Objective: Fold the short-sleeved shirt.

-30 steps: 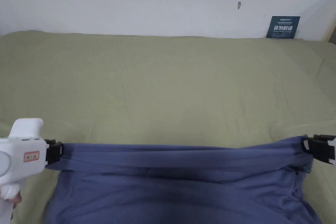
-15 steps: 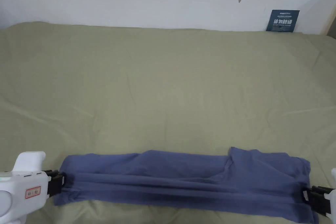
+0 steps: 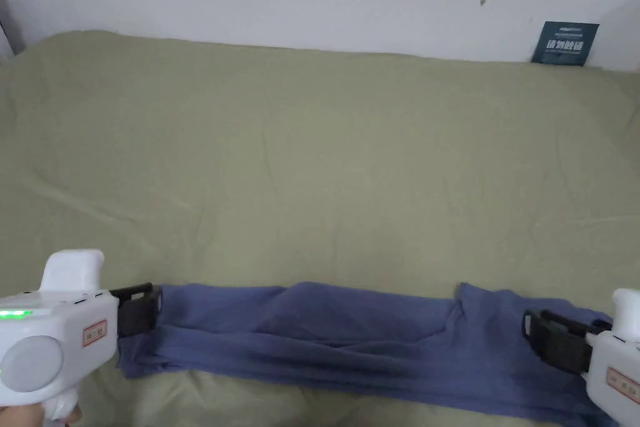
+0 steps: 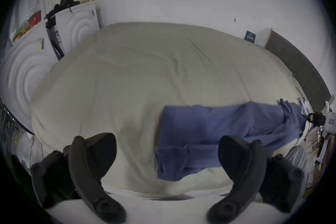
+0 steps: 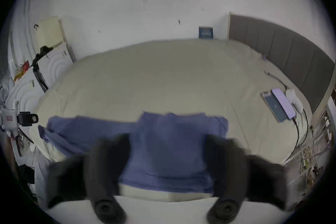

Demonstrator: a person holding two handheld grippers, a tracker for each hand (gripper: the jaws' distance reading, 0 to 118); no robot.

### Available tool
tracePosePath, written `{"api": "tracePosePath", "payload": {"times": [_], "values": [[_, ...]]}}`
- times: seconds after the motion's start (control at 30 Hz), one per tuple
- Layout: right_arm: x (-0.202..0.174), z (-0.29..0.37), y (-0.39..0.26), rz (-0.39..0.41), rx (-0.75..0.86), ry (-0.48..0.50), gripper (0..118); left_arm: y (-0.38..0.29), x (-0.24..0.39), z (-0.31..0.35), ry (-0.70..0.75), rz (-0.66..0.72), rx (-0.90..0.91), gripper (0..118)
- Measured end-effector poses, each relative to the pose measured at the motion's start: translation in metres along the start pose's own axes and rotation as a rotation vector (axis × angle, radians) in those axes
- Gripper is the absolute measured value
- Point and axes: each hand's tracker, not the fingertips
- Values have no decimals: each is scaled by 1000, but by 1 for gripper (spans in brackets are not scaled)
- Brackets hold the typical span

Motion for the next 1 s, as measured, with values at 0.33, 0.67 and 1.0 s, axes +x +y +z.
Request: {"api": "tracePosePath", "payload": {"times": [0.33, 0.67, 1.0], "values": [[-112, 8, 2, 148, 241, -19, 0, 33, -58, -44, -343, 263, -200, 0], [-146, -1, -1, 195, 242, 3, 0, 45, -116, -109, -590, 327, -491, 0], [-140, -10, 2, 188, 216, 0, 0, 21, -128, -124, -642, 357, -517, 110]]}}
